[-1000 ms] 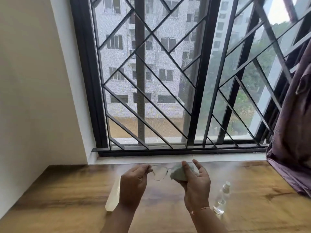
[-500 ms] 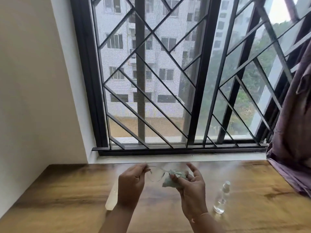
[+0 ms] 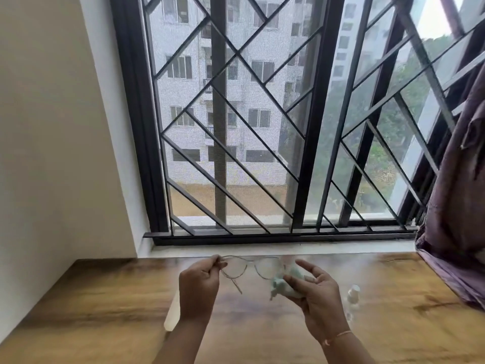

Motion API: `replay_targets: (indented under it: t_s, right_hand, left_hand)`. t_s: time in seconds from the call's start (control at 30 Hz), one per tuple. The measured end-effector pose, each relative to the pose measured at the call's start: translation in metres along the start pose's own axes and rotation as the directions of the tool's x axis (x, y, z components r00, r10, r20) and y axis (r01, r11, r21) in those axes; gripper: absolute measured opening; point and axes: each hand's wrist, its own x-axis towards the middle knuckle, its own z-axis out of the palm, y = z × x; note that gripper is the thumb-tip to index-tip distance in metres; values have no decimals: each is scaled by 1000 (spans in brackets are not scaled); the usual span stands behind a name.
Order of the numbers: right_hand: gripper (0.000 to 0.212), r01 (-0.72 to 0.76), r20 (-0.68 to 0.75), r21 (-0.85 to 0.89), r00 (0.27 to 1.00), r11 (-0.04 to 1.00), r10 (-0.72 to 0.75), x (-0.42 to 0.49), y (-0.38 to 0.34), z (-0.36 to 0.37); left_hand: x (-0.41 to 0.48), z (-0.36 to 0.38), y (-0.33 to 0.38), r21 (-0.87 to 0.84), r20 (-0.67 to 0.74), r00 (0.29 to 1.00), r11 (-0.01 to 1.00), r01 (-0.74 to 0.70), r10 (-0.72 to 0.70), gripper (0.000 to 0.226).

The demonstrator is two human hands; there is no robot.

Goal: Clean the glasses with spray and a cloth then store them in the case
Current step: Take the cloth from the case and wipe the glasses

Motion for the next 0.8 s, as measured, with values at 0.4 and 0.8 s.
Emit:
replay_targets:
  t_s: [0.4,0.8]
  right_hand:
    - [28,480,-92,-202,859,854,-504,25,-28,8]
    - [45,531,310,-394,845,750,-435,8,-9,14]
  left_hand:
    - [-4,1,8,-150,101,967,957,248,-234,37]
    - [-7,-2,3,-355,349,759,672,650,-550,28]
